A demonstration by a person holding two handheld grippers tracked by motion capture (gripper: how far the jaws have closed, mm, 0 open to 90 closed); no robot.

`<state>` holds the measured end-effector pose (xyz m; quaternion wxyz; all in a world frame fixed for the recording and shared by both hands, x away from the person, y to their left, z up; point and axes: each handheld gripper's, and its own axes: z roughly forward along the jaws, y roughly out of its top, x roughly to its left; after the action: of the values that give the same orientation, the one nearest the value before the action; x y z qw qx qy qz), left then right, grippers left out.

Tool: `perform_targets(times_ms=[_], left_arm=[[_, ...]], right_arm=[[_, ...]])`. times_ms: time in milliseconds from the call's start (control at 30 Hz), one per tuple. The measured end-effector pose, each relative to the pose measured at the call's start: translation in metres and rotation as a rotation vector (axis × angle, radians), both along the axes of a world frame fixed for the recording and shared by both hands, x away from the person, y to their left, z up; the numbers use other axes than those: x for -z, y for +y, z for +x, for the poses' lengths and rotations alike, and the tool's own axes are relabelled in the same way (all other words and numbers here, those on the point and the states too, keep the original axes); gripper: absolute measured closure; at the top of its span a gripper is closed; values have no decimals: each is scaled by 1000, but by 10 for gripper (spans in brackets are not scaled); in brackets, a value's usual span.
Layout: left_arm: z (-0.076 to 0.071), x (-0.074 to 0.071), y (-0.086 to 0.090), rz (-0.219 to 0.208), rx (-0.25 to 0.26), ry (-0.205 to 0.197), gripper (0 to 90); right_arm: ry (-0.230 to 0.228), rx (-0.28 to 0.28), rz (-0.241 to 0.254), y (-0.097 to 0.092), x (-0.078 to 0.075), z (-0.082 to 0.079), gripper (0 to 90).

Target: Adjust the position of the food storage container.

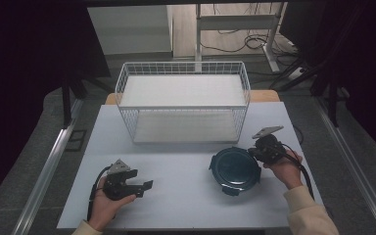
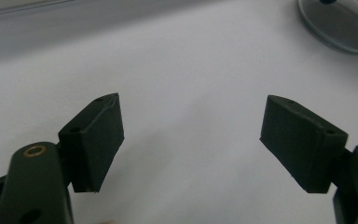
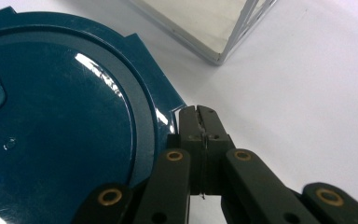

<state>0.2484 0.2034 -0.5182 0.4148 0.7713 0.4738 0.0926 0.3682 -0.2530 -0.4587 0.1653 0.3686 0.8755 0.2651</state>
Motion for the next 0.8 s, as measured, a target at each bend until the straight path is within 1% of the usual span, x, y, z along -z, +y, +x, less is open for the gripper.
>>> perform_targets(times_ms=[33,133,167,200,233,300,333,367,400,433,467,500,533,567,600,633,667,700,800], left_arm=[[0,0,0,1,-1,-2,211],[0,0,0,6,-5,-2,211],[0,0,0,6,-5,-2,211],[0,0,1,7,-6,-1,211],[0,0,1,7,-6,-1,211],[0,0,1,6,-5,-2,211],[0,0,1,7,-6,-3,211],[-1,0,0,7,-7,-3,211],[-1,0,0,8,-6,-3,211],[-1,0,0,8,-6,-3,211],[-1,-1,0,8,-7,-3,211],[-1,-1,0,8,-6,-4,211],[-2,-1,0,9,-5,-5,211],[-2,-1,0,9,-4,-6,211],[-2,-1,-1,9,-4,-11,212],[-2,-1,-1,9,-4,-11,212],[-2,-2,-1,10,-4,-12,212],[-3,-2,0,12,-3,-12,212],[-3,-2,0,13,-5,-12,213]], right_arm=[[0,0,0,0,0,0,899],[-22,12,60,-9,-2,-8,897],[-22,12,60,-9,-2,-8,897],[-47,9,101,-16,-6,-16,897],[-47,9,101,-16,-6,-16,897],[-72,19,121,-23,-10,-25,897],[-93,40,128,-31,-11,-35,897],[-93,40,128,-31,-11,-35,897],[-95,51,132,-35,-11,-41,897],[-96,67,129,-38,-11,-45,897],[-92,94,107,-44,-10,-53,897],[-92,94,107,-44,-10,-53,897],[-87,120,112,-49,-7,-61,896],[-87,120,112,-49,-7,-61,896],[-68,144,118,-54,-1,-66,896],[-68,144,118,-54,-1,-66,896],[-48,171,116,-57,5,-70,896],[-48,171,116,-57,5,-70,896],[-30,203,106,-58,12,-73,895]])
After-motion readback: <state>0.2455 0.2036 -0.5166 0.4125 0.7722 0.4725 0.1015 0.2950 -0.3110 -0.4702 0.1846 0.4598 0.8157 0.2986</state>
